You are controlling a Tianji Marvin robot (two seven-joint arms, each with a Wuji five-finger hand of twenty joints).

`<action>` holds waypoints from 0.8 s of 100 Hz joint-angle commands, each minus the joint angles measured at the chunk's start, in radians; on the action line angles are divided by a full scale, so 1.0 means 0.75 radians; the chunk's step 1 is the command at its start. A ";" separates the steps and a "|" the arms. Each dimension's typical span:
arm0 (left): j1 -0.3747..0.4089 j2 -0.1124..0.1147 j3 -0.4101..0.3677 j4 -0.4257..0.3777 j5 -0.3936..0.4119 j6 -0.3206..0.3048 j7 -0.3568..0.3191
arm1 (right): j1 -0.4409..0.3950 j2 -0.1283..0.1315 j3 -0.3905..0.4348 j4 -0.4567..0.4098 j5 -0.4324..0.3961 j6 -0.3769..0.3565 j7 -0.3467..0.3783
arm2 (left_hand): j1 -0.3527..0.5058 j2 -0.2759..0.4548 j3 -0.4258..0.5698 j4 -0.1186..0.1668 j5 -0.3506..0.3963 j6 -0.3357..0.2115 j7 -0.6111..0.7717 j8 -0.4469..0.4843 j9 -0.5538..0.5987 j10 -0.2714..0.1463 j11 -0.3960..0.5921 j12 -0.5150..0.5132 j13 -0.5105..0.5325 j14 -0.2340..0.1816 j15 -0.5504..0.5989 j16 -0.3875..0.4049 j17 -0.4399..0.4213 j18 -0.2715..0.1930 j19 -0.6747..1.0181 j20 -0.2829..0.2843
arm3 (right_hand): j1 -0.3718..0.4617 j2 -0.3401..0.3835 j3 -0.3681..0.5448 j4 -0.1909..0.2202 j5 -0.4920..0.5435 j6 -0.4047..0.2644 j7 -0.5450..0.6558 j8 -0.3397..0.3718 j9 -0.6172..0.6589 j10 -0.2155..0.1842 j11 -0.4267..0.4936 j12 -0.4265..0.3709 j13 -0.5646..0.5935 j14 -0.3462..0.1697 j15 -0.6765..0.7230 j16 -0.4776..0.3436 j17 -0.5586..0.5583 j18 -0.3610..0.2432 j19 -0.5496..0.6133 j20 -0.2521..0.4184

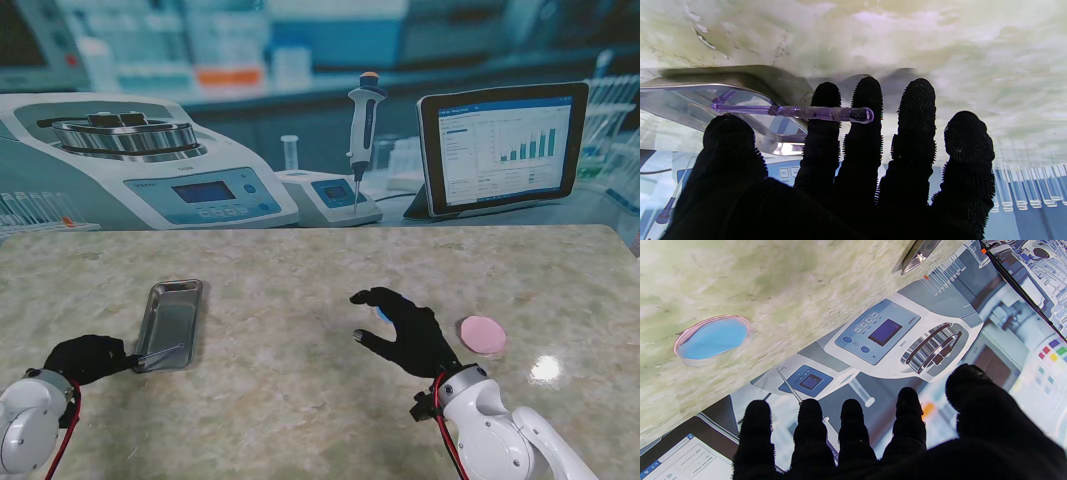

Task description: Line a culture dish with filter paper and press it flat with a glass rod

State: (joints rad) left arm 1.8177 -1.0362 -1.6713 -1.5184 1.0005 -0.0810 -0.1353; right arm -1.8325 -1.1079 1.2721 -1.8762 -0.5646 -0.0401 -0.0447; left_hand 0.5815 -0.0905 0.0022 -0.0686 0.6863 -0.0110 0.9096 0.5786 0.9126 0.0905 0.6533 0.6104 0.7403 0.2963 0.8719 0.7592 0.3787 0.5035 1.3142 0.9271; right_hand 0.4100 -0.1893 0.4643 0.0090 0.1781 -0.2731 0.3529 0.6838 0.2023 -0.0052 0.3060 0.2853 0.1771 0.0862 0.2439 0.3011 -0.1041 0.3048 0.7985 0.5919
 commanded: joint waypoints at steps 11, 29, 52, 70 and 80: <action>0.010 -0.007 -0.004 -0.022 0.009 0.046 0.007 | -0.006 -0.006 -0.004 0.003 0.006 0.000 0.002 | -0.022 0.050 -0.039 0.020 -0.043 0.082 -0.224 -0.168 -0.129 0.051 -0.247 -0.194 -0.082 0.033 -0.241 -0.137 -0.085 0.069 -0.176 -0.170 | -0.027 0.034 -0.016 0.020 -0.033 -0.024 -0.017 0.027 -0.030 -0.049 -0.020 0.000 -0.028 -0.035 -0.036 -0.006 -0.015 -0.031 0.018 0.009; 0.031 -0.019 -0.029 -0.062 -0.002 0.072 0.051 | -0.008 -0.007 -0.003 0.001 0.006 -0.001 0.000 | -0.039 0.063 -0.043 0.019 -0.165 0.114 -0.476 -0.293 -0.339 0.036 -0.392 -0.327 -0.226 -0.015 -0.518 -0.275 -0.236 0.022 -0.483 -0.382 | -0.027 0.033 -0.016 0.020 -0.034 -0.025 -0.017 0.027 -0.029 -0.048 -0.014 0.003 -0.027 -0.032 -0.035 -0.006 -0.015 -0.031 0.018 0.009; 0.165 -0.052 -0.130 -0.290 -0.213 0.022 0.052 | 0.000 -0.008 -0.007 0.002 0.004 -0.002 -0.005 | 0.068 0.065 0.024 0.060 -0.470 0.083 -0.661 -0.390 -0.709 -0.024 -0.473 -0.380 -0.566 -0.098 -0.832 -0.418 -0.486 -0.101 -0.982 -0.578 | -0.026 0.033 -0.015 0.020 -0.044 -0.027 -0.023 0.025 -0.028 -0.051 -0.003 0.006 -0.026 -0.036 -0.037 -0.007 -0.016 -0.030 0.017 0.008; 0.269 -0.075 -0.167 -0.451 -0.375 -0.082 0.072 | 0.011 -0.009 -0.022 0.003 0.006 0.002 -0.012 | 0.076 0.105 -0.010 0.063 -0.575 0.060 -0.776 -0.463 -0.861 -0.060 -0.533 -0.402 -0.710 -0.155 -0.983 -0.458 -0.554 -0.175 -1.277 -0.564 | -0.020 0.035 -0.014 0.021 -0.056 -0.025 -0.038 0.016 -0.030 -0.058 -0.007 0.000 -0.030 -0.041 -0.041 -0.009 -0.022 -0.033 0.006 0.002; 0.307 -0.085 -0.153 -0.520 -0.453 -0.092 0.080 | 0.017 -0.011 -0.035 0.004 0.010 0.005 -0.017 | 0.076 0.115 -0.016 0.062 -0.603 0.062 -0.859 -0.510 -0.920 -0.070 -0.560 -0.413 -0.753 -0.171 -1.036 -0.461 -0.583 -0.205 -1.401 -0.541 | -0.015 0.040 -0.013 0.024 -0.064 -0.016 -0.052 0.006 -0.031 -0.068 -0.013 -0.006 -0.032 -0.046 -0.043 -0.011 -0.024 -0.034 -0.002 -0.003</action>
State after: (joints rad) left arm 2.0309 -1.0918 -1.8009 -1.8733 0.6862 -0.1598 -0.0759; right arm -1.8179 -1.1082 1.2553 -1.8740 -0.5623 -0.0404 -0.0556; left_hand 0.6203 -0.0402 0.0055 -0.0495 0.2673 0.0477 0.3175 0.2237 0.2708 0.0600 0.2531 0.3217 0.2184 0.1962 0.1337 0.4332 -0.0345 0.3805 0.3426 0.5164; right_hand 0.4094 -0.1892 0.4643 0.0090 0.1781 -0.2731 0.3406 0.6842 0.2023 -0.0134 0.3064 0.2853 0.1775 0.0862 0.2439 0.3011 -0.1046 0.3048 0.7985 0.5919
